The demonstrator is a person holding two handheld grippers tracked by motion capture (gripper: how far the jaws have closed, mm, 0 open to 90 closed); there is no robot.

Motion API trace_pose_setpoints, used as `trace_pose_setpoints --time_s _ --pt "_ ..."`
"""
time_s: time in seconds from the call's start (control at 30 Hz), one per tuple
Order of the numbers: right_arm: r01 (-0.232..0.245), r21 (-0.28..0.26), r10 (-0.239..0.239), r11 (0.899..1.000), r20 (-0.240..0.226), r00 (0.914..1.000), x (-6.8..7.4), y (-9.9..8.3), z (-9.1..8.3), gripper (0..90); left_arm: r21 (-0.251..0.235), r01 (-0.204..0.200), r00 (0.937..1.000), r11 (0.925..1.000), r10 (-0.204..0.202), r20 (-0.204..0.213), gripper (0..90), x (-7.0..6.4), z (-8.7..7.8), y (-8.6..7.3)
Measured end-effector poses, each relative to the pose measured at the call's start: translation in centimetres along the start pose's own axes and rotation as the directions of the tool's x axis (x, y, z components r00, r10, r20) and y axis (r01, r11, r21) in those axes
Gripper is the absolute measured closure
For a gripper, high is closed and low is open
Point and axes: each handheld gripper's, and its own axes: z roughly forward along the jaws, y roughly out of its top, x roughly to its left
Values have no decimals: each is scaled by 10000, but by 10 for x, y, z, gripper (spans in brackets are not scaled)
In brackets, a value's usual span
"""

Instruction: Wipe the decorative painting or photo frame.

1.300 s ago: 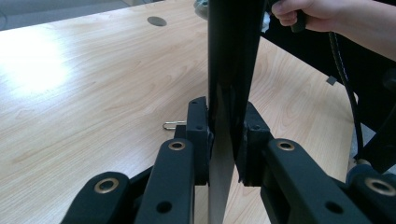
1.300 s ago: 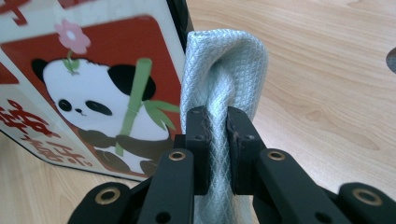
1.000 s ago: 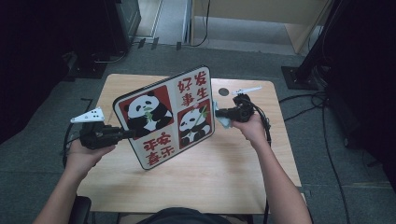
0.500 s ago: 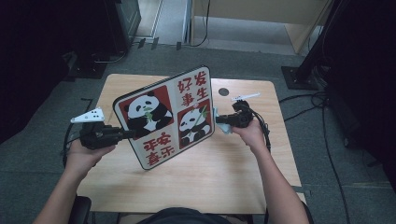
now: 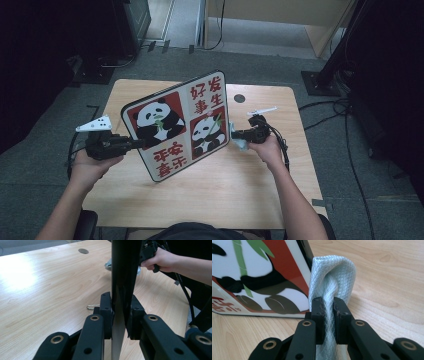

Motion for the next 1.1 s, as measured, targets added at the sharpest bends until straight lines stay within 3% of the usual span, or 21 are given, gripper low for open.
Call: trace_pose_setpoints --time_s 0.63,0.73,0.9,1.1 --pt "-267 606 269 9978 -21 9996 -10 -19 13 814 -57 0 10000 10000 0 -24 785 0 0 0" --pt "-462 467 470 9978 -172 9987 -14 -22 12 814 -36 -10 10000 10000 10 -12 784 1 0 0" --pt "-249 437 245 9987 92 9997 -14 -21 9 815 -13 -12 10000 10000 12 -16 784 1 0 0" --pt "-333 -100 337 9994 367 9988 -12 -15 -3 814 2 30 10000 10000 -30 -3 785 1 0 0"
